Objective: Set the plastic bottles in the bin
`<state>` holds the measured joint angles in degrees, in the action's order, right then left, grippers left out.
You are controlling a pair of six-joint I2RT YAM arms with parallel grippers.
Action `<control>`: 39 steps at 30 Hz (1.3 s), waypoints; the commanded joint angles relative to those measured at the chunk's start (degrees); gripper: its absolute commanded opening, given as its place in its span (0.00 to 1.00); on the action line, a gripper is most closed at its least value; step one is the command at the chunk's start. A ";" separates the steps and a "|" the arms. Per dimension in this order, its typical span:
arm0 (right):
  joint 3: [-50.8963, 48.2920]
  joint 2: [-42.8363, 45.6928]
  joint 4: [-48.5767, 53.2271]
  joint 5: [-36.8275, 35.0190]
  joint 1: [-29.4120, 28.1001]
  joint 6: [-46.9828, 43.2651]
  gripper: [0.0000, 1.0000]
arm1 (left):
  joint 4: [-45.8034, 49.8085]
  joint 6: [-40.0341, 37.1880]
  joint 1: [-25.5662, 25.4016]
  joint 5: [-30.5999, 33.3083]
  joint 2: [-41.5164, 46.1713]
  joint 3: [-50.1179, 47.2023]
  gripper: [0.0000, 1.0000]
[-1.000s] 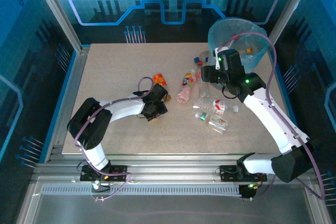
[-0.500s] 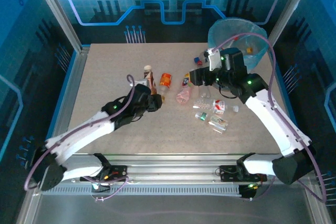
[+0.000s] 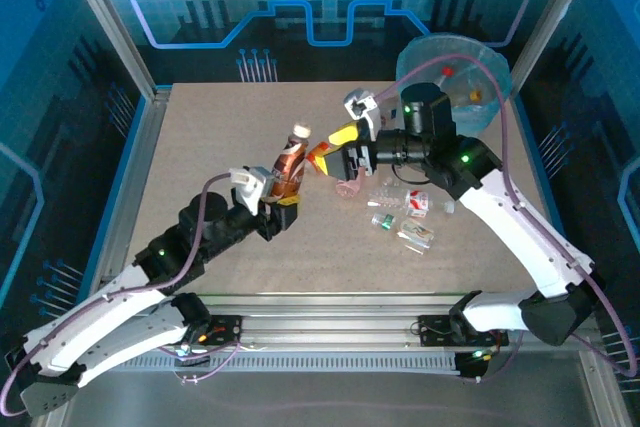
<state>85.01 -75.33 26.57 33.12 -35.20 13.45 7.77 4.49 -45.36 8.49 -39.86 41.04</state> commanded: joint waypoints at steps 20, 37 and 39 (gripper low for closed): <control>11.28 -6.06 4.76 -3.32 -5.50 -0.46 0.17 | -2.30 -5.61 -0.56 -3.42 2.17 -0.61 0.64; 41.74 -17.76 22.78 -72.00 6.91 -5.56 0.04 | -3.18 -11.20 0.51 5.30 -22.68 23.74 0.99; 46.94 -22.49 24.57 -75.72 9.57 -6.03 0.04 | -2.62 -10.83 1.13 4.18 -26.35 26.47 0.99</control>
<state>127.26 -92.05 45.34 -27.90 -28.62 8.58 3.18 -6.17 -45.10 12.38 -62.72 63.92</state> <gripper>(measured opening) 0.302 0.989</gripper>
